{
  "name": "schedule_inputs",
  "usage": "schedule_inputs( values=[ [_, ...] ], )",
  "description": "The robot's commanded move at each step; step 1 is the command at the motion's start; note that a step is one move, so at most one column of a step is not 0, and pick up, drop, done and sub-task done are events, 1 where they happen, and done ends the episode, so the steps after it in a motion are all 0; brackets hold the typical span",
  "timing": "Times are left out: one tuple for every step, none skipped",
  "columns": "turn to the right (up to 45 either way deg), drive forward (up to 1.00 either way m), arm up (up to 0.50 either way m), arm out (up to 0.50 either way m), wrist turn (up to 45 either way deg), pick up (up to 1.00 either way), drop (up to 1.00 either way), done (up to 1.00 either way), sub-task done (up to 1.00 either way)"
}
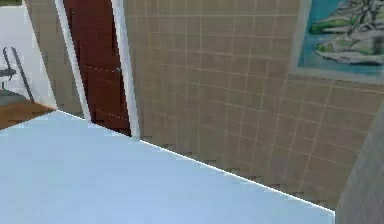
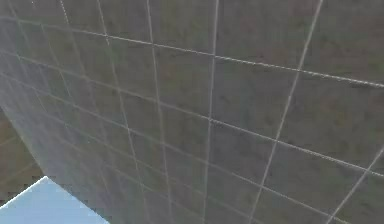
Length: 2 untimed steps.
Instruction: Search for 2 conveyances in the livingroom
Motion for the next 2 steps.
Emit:
schedule_inputs(
  values=[
    [-42.0,0.00,0.00,0.00,0.0,0.00,0.00,0.00,0.00],
    [0.0,0.50,0.00,0.00,0.0,0.00,0.00,0.00,0.00]
  ],
)
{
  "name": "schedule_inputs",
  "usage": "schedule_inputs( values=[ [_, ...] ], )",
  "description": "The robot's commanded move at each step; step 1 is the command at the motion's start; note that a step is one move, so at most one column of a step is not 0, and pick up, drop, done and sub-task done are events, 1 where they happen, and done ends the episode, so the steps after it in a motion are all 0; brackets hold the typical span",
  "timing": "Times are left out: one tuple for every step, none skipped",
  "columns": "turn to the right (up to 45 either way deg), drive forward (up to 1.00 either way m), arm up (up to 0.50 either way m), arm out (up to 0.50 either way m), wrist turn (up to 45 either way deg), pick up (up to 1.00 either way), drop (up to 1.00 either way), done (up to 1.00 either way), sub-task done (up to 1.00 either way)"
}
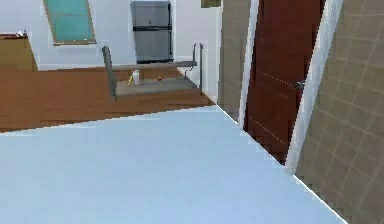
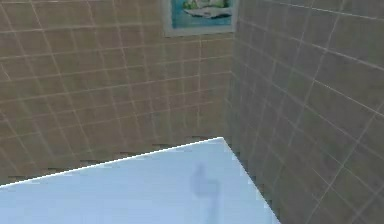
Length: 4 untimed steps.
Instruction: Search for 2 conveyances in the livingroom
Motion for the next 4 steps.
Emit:
schedule_inputs(
  values=[
    [-45.0,0.00,0.00,0.00,0.0,0.00,0.00,0.00,0.00],
    [-6.0,0.00,0.00,0.00,0.0,0.00,0.00,0.00,0.00],
    [0.0,1.00,0.00,0.00,0.0,0.00,0.00,0.00,0.00],
    [-21.0,0.00,0.00,0.00,0.0,0.00,0.00,0.00,0.00]
  ],
)
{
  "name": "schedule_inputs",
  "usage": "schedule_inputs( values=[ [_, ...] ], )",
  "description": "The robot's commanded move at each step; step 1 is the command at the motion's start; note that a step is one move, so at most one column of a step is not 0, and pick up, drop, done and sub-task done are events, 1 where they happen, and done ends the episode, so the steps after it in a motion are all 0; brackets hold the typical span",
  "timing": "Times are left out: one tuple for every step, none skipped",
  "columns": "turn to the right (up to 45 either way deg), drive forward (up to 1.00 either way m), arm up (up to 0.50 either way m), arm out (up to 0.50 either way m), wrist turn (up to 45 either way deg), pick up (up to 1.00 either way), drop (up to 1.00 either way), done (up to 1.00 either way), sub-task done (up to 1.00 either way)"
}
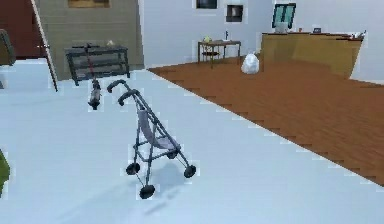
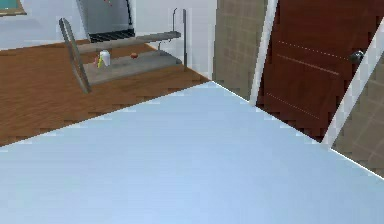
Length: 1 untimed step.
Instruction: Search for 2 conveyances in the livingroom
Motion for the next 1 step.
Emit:
schedule_inputs(
  values=[
    [0.0,0.10,0.00,0.00,0.0,0.00,0.00,0.00,0.00]
  ],
)
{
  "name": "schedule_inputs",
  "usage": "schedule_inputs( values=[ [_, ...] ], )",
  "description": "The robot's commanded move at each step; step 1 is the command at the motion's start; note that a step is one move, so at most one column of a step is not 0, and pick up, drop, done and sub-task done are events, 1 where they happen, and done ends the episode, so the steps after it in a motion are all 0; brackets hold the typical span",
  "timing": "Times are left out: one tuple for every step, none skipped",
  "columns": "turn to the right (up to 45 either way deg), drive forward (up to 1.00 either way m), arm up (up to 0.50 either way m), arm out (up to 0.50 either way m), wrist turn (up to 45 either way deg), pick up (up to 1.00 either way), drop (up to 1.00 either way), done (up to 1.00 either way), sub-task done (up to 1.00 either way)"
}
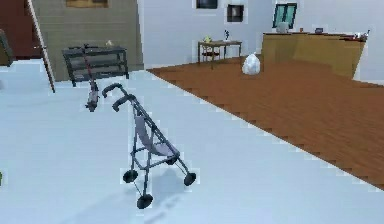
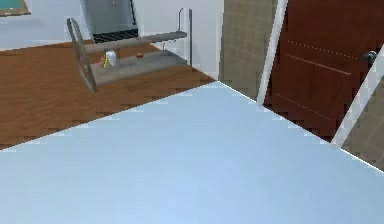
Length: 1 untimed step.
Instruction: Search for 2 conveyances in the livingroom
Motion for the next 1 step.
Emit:
schedule_inputs(
  values=[
    [-12.0,0.00,0.00,0.00,0.0,0.00,0.00,0.00,0.00]
  ],
)
